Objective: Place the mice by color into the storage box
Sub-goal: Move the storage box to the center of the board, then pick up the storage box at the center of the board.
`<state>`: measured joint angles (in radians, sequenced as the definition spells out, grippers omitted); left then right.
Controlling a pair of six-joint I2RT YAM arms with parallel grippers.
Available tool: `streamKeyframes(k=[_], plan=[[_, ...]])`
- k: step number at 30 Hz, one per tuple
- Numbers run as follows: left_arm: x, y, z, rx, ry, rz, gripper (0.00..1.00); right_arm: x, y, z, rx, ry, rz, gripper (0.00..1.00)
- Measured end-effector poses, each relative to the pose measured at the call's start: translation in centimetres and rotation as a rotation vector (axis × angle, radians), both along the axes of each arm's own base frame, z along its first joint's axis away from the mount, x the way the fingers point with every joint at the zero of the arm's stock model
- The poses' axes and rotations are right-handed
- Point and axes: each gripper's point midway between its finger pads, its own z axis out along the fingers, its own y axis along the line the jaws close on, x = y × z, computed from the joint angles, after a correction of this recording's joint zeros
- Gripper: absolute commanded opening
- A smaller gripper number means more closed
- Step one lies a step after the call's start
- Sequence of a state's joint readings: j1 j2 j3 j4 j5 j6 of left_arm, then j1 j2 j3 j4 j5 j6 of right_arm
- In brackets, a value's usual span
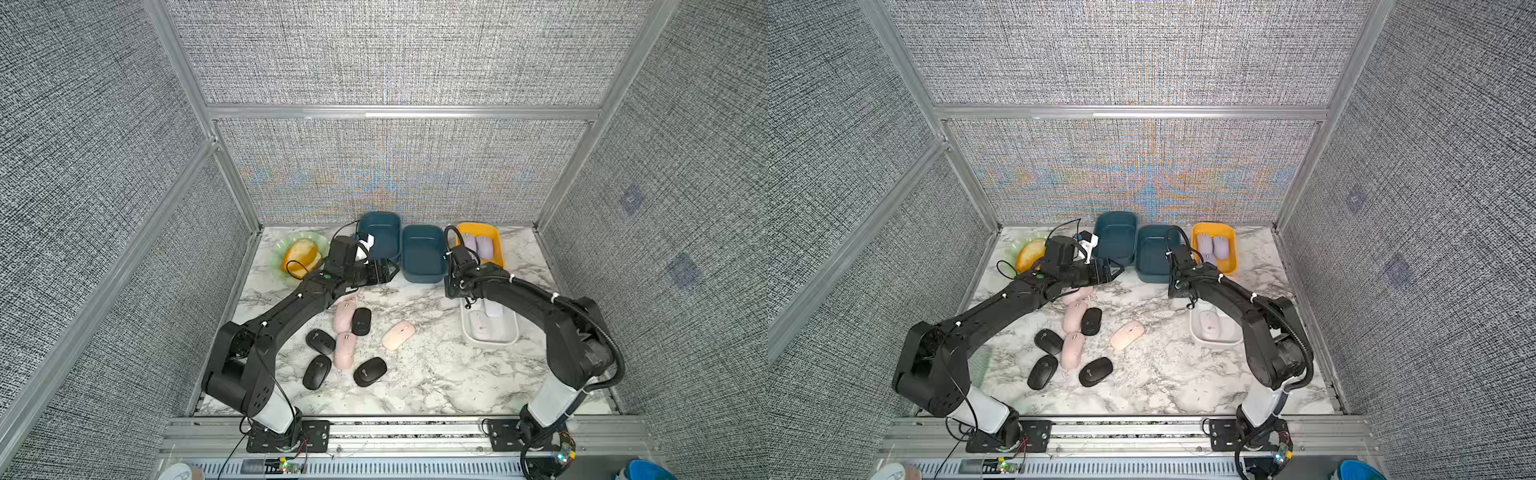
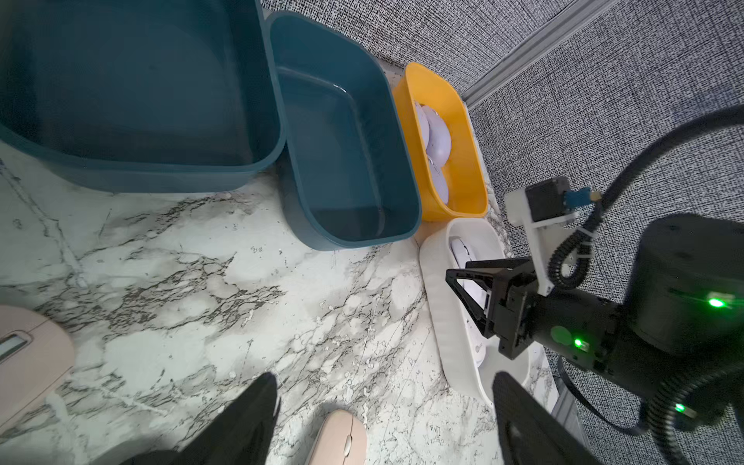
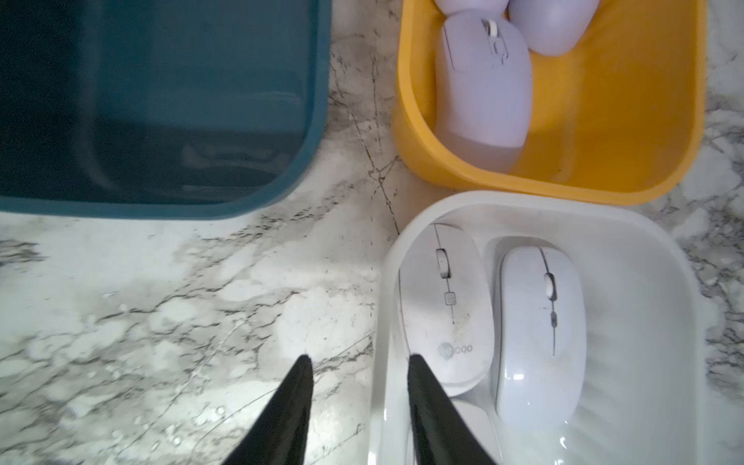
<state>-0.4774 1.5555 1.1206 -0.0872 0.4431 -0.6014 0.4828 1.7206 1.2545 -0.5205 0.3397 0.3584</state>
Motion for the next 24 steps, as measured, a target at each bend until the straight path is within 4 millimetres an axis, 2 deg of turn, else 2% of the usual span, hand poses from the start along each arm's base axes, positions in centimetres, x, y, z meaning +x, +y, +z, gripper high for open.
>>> streamKeyframes(k=[3, 6, 12, 18, 24], plan=[[0.2, 0.4, 0.7, 0.005, -0.024, 0.018, 0.85, 0.2, 1.8, 2.4, 0.021, -0.049, 0.034, 0.46], [0.4, 0.9, 1.2, 0.004, -0.04, 0.032, 0.85, 1.2, 3.2, 3.5, 0.039, -0.076, 0.048, 0.46], [1.4, 2.3, 1.2, 0.028, -0.058, 0.085, 0.85, 6.3, 3.3, 3.7, 0.042, -0.093, 0.001, 0.46], [1.5, 2.5, 1.6, 0.033, -0.073, 0.09, 0.85, 11.5, 2.4, 2.8, 0.086, -0.071, -0.036, 0.41], [1.7, 2.8, 1.6, 0.031, -0.072, 0.096, 0.85, 13.7, 1.7, 0.1, 0.095, 0.002, -0.037, 0.37]])
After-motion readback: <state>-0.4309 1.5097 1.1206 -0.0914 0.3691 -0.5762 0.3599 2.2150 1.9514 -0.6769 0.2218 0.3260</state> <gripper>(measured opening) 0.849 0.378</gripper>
